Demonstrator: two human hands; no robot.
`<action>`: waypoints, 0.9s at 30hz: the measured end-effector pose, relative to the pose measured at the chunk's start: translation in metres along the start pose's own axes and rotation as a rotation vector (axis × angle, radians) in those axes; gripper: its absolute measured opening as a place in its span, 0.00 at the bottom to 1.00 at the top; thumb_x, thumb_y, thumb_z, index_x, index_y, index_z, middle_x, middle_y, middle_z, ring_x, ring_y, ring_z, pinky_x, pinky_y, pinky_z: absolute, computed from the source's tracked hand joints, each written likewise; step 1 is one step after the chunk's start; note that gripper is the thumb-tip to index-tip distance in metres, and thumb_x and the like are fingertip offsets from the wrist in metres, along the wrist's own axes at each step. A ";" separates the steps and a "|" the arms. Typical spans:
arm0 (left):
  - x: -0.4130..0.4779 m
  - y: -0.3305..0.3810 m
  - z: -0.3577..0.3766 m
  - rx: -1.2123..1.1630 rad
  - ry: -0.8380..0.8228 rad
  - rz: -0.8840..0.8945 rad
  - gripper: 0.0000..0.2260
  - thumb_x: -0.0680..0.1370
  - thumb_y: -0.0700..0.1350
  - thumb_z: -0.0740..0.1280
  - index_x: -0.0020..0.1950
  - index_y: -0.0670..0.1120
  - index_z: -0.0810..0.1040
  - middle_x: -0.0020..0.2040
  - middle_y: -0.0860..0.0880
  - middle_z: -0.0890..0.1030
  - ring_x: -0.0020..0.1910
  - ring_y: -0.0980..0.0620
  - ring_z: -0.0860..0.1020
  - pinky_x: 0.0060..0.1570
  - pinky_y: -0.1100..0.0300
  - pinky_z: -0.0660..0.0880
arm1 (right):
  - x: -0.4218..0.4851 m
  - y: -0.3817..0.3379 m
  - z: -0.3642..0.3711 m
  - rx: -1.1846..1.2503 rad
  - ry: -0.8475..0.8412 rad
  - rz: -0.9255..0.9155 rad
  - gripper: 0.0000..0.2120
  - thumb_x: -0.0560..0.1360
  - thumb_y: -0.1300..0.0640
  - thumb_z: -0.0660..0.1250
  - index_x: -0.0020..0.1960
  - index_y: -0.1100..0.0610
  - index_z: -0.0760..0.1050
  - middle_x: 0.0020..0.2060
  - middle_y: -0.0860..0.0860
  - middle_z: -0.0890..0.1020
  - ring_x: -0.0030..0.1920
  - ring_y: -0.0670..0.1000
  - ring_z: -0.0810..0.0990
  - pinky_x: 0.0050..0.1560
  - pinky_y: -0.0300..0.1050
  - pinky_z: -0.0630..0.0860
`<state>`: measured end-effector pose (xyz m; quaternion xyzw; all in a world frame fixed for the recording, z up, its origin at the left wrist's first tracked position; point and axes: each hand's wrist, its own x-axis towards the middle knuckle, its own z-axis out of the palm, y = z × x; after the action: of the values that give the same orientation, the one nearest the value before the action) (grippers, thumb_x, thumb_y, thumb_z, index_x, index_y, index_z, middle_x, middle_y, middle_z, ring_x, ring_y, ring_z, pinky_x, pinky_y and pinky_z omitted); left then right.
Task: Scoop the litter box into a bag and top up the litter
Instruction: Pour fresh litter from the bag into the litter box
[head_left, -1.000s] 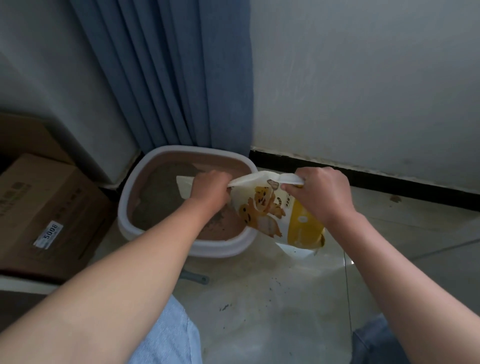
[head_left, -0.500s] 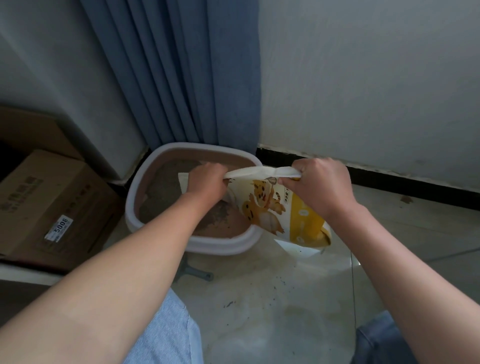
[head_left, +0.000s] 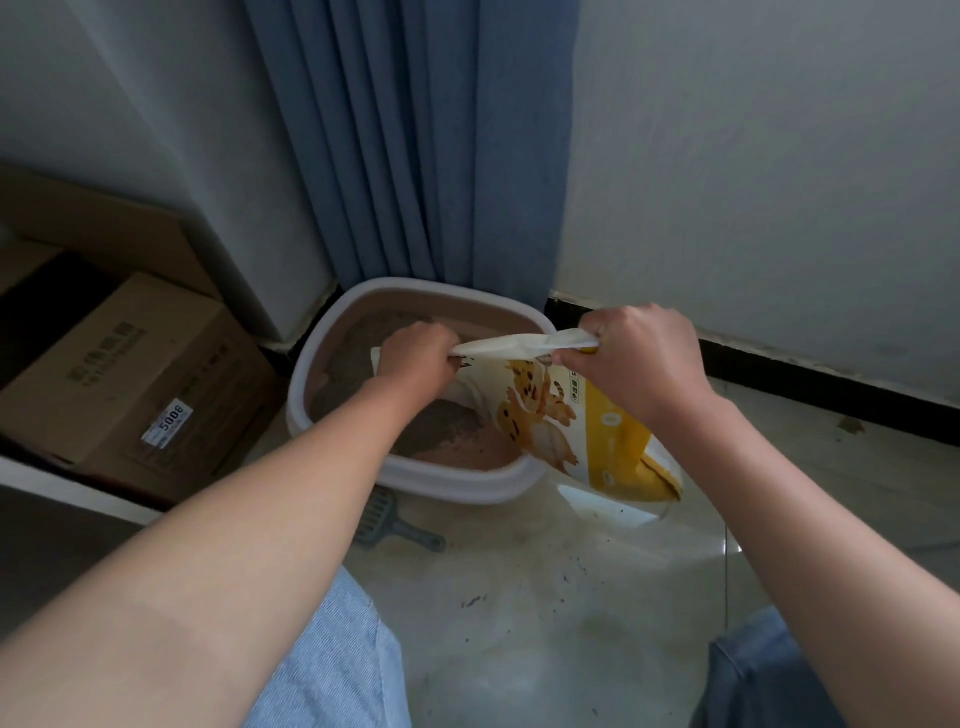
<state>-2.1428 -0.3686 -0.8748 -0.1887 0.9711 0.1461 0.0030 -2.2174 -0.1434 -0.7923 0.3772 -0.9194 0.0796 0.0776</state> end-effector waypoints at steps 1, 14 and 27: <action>-0.001 -0.002 -0.001 -0.005 0.001 -0.007 0.06 0.75 0.43 0.67 0.40 0.51 0.81 0.40 0.48 0.82 0.42 0.45 0.80 0.38 0.56 0.74 | 0.001 -0.001 -0.001 -0.005 0.002 -0.002 0.18 0.72 0.35 0.70 0.38 0.50 0.79 0.26 0.45 0.73 0.29 0.51 0.74 0.28 0.41 0.67; 0.000 -0.015 -0.008 0.020 0.060 -0.021 0.07 0.75 0.43 0.65 0.42 0.50 0.82 0.41 0.47 0.82 0.43 0.43 0.80 0.37 0.57 0.71 | 0.007 -0.008 0.001 -0.005 0.012 -0.005 0.22 0.71 0.33 0.69 0.37 0.52 0.79 0.26 0.45 0.75 0.28 0.50 0.75 0.28 0.41 0.68; 0.009 -0.009 0.001 -0.005 0.108 0.045 0.07 0.77 0.47 0.66 0.39 0.49 0.79 0.40 0.48 0.81 0.42 0.44 0.79 0.34 0.57 0.67 | 0.000 0.011 0.009 0.037 0.003 0.085 0.19 0.71 0.33 0.69 0.36 0.48 0.77 0.25 0.44 0.75 0.28 0.47 0.74 0.29 0.40 0.67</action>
<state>-2.1480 -0.3798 -0.8788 -0.1746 0.9734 0.1383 -0.0532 -2.2258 -0.1377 -0.8016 0.3389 -0.9329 0.1007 0.0686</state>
